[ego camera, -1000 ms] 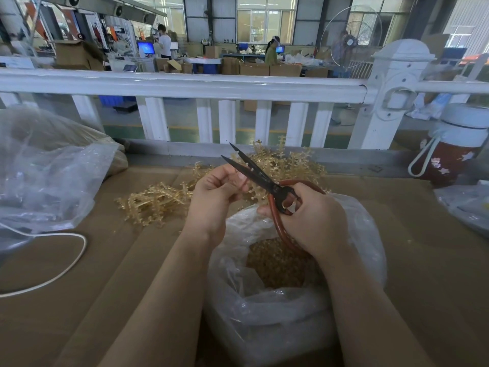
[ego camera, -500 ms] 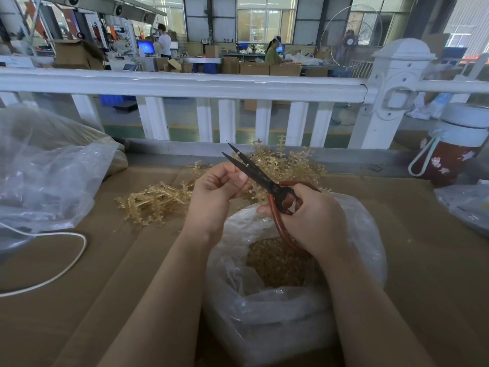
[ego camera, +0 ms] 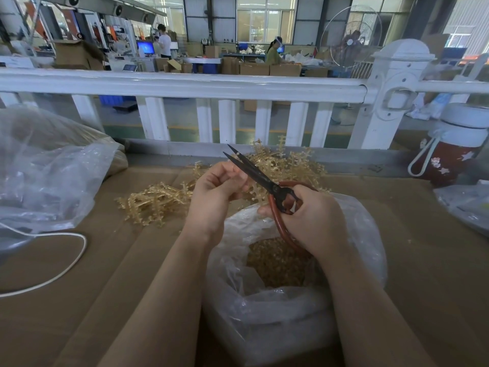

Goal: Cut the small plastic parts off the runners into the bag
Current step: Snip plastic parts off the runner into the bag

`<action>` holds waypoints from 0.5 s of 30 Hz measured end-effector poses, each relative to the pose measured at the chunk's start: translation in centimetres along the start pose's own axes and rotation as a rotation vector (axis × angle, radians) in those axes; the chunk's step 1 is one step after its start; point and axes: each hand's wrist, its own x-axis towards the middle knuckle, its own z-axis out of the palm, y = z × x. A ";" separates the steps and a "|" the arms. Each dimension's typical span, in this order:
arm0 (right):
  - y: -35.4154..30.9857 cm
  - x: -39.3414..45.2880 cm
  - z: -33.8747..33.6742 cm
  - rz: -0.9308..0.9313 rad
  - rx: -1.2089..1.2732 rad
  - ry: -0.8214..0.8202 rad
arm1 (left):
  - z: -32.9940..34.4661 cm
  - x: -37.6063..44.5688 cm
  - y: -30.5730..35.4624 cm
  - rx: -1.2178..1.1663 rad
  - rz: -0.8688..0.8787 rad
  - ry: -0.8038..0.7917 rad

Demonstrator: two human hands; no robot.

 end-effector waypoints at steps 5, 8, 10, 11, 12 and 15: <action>0.0 0.0 -0.2 0.010 -0.022 -0.025 | -0.1 0.0 0.3 -0.033 -0.014 0.036; -0.1 -0.1 -0.3 0.013 -0.013 -0.024 | -0.2 -0.2 0.2 -0.028 0.032 0.056; 0.0 0.0 -0.3 0.016 -0.005 -0.037 | -0.4 -0.2 0.2 -0.044 0.054 0.050; 0.1 0.0 -0.2 0.015 -0.002 -0.042 | -0.4 -0.2 0.2 -0.055 0.059 0.046; 0.2 0.0 -0.1 0.012 -0.004 -0.043 | -0.5 -0.2 0.2 -0.063 0.059 0.045; 0.2 0.0 -0.1 0.024 -0.019 -0.043 | -0.6 -0.1 0.2 -0.085 0.050 0.052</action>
